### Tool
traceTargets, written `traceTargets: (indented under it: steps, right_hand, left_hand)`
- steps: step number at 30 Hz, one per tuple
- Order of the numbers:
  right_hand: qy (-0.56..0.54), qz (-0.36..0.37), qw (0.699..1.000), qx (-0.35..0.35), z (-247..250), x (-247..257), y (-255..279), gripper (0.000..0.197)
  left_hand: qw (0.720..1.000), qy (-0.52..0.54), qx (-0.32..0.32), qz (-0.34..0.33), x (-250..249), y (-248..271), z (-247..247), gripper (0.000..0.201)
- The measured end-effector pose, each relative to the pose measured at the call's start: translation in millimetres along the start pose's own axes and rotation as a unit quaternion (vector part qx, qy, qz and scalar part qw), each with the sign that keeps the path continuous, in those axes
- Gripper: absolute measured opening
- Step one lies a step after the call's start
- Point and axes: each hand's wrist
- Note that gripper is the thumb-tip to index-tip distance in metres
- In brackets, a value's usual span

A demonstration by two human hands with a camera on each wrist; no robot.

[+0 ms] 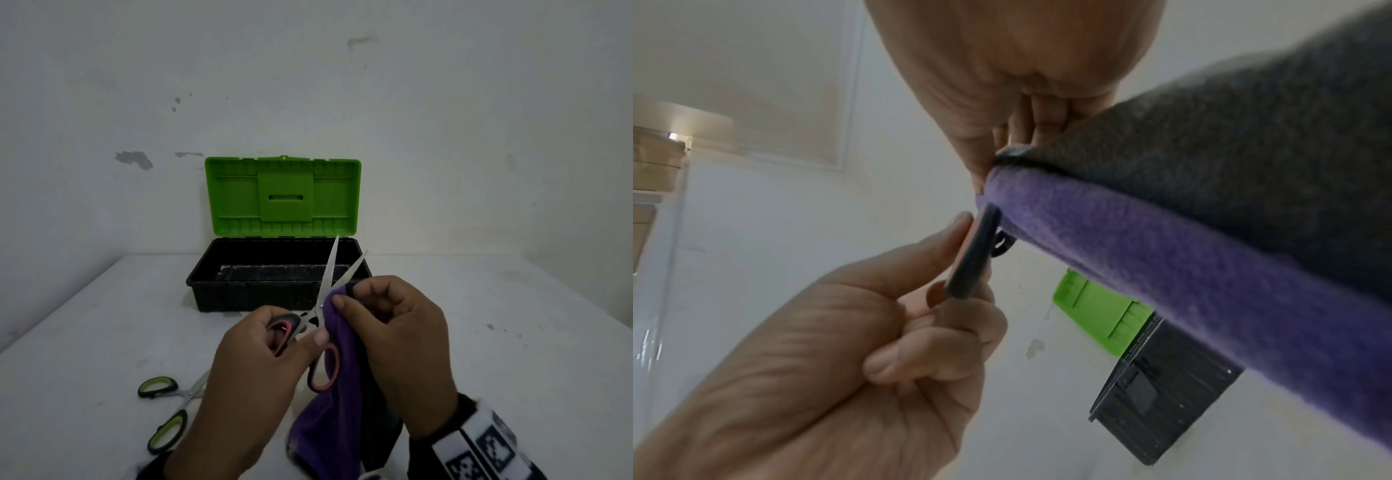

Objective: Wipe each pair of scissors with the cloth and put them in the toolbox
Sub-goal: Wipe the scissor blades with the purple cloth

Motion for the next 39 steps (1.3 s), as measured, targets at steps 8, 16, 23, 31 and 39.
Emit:
traceTargets:
  steps: [8, 16, 23, 31, 39]
  right_hand:
    - [-0.017, -0.013, 0.999, 0.046, 5.6, 6.6, 0.3, 0.016]
    - [0.028, -0.009, 1.0, 0.004, 0.6, 5.5, 4.7, 0.019]
    - [0.016, -0.03, 0.998, -0.052, -1.7, 1.1, 1.9, 0.023]
    - [0.027, -0.021, 0.997, -0.071, 2.4, 0.6, -4.3, 0.024]
    - [0.018, -0.028, 0.996, -0.086, 4.1, -2.2, -7.4, 0.024]
  left_hand:
    - [0.999, 0.028, -0.015, 0.03, 0.9, -5.4, 2.8, 0.055]
    - [0.993, -0.097, -0.047, -0.045, -3.3, -6.5, -0.1, 0.06]
    - [0.99, -0.118, -0.055, -0.062, -3.8, -4.6, -0.8, 0.061]
    - [0.987, -0.128, -0.055, -0.075, -3.7, -5.2, -1.2, 0.063]
    - [0.987, -0.13, -0.052, -0.078, -0.8, -5.2, -1.9, 0.064]
Point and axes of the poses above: each hand's wrist, its own y-axis away from the middle knuckle, its own z-axis out of the back of the hand, x = y × z, and after that the axes turned 10 degrees about -x, right-handed
